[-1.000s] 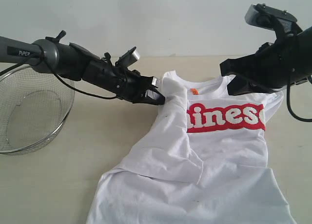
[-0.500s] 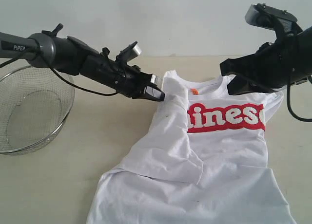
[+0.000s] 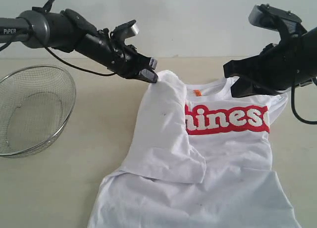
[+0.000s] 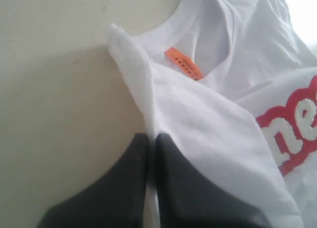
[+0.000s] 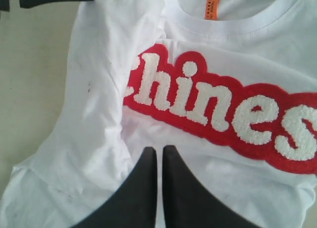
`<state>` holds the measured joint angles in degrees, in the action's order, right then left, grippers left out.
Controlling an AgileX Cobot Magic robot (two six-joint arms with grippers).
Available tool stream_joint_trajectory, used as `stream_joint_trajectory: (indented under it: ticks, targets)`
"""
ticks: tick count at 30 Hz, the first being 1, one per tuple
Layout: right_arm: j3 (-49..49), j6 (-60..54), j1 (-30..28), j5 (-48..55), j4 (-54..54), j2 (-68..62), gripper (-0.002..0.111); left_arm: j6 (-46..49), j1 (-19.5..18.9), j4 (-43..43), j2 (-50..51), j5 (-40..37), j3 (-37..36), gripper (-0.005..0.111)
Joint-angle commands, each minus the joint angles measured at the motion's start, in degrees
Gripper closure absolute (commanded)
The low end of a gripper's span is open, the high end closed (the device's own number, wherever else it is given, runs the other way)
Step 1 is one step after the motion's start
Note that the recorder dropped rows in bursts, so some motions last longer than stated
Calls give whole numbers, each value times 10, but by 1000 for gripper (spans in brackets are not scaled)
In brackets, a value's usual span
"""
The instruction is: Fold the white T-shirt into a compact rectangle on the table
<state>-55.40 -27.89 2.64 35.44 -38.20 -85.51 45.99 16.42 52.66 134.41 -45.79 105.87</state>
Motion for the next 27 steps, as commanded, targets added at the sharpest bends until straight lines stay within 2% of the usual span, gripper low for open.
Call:
stream_joint_trajectory:
  ticks: [1,6,12,17,19,22,25,27]
  targets:
    - [0,-1,-1,5,-2,1,108,-51,-9,-56,-6,-1,40,102]
    - [0,-1,3,7,-3,1,108,-106,-20,-142,2,-7,77,102]
    - [0,-7,25,4,-2,1,108,-135,-29,-177,30,-19,116,102]
    - [0,-7,26,-5,-2,1,108,-177,-29,-253,52,-41,153,102]
    - [0,-8,26,-8,-2,-5,108,-181,-32,-250,53,-50,159,102]
    - [0,-8,26,-14,0,-31,108,-181,-32,-225,53,-128,186,102]
    - [0,-8,26,-19,0,-60,108,-195,-31,-254,52,-228,204,102]
    - [0,-9,26,-21,0,-72,108,-201,-31,-270,52,-242,205,102]
